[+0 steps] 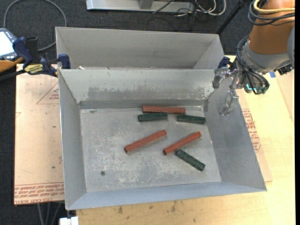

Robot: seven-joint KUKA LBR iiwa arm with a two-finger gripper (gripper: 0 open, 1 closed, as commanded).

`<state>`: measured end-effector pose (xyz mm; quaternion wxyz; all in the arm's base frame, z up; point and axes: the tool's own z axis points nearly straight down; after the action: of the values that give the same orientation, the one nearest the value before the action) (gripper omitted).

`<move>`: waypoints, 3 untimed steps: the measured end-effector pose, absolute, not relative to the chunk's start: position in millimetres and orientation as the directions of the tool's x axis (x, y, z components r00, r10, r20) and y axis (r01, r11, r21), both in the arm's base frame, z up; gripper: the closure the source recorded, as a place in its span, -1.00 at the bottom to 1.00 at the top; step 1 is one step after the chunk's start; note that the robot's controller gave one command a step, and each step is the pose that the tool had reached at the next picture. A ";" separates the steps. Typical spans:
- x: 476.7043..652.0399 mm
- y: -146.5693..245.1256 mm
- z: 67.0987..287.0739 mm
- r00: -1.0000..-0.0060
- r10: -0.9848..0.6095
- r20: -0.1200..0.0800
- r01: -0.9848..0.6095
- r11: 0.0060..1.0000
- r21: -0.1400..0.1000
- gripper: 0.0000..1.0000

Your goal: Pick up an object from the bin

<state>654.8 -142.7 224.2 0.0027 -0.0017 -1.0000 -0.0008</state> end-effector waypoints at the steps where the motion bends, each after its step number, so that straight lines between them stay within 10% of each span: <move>1: 651.5 -93.0 67.1 -0.990 0.141 0.002 0.141 0.990 0.003 -1.00; 3: 641.3 -69.2 106.7 -0.894 0.448 -0.002 0.448 0.894 0.002 -1.00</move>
Offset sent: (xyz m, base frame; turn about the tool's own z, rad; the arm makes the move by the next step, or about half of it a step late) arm -0.0030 0.0473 -0.1542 0.1400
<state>641.3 -69.2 106.7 -0.0011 -0.2301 -0.9732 -0.0007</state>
